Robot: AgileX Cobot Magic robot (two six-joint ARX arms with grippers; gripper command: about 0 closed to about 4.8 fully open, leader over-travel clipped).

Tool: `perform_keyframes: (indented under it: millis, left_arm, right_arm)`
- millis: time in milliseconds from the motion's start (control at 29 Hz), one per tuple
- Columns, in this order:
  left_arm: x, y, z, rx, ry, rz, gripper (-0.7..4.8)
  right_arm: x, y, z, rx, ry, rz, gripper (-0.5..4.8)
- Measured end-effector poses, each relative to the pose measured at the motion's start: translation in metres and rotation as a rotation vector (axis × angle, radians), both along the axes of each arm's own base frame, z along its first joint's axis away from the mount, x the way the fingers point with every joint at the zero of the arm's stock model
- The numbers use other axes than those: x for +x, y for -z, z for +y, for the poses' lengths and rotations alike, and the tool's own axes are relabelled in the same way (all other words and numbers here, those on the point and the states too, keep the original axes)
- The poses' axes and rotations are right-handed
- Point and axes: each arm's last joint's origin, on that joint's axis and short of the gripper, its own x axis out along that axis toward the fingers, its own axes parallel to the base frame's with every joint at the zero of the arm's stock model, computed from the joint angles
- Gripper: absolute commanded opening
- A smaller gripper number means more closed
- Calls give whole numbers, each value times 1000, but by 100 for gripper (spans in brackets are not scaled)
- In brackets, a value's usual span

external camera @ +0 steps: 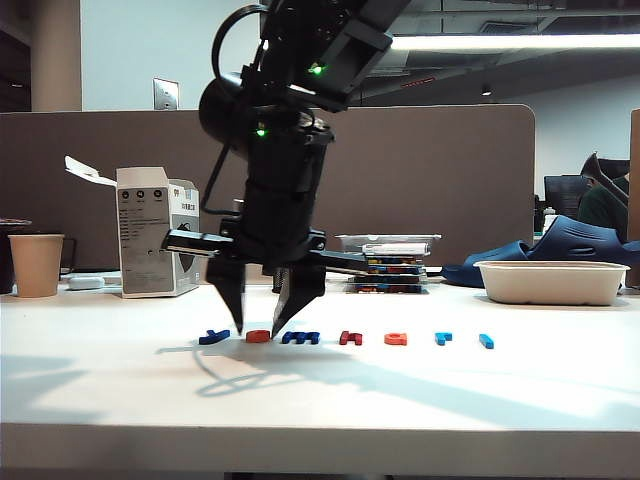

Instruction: Select the appropriate letters from the row of letter magnets placed on the table to arrange into the word "car".

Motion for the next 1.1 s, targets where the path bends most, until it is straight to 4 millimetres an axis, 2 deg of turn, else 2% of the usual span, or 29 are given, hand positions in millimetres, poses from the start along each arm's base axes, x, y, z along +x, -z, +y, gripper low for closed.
perform_keyframes:
  millis: [999,1068,1102]
  left_arm:
    - [0,0,0,1,0,1,-5]
    - [0,0,0,1,0,0,-5]
    - [0,0,0,1,0,0,-5]
  right_arm:
    - [-4,8,7,-41,-8,11,143]
    - [-5,8,7,-43,-9,11,123]
    - [-5,8,7,-44,-9,12,89]
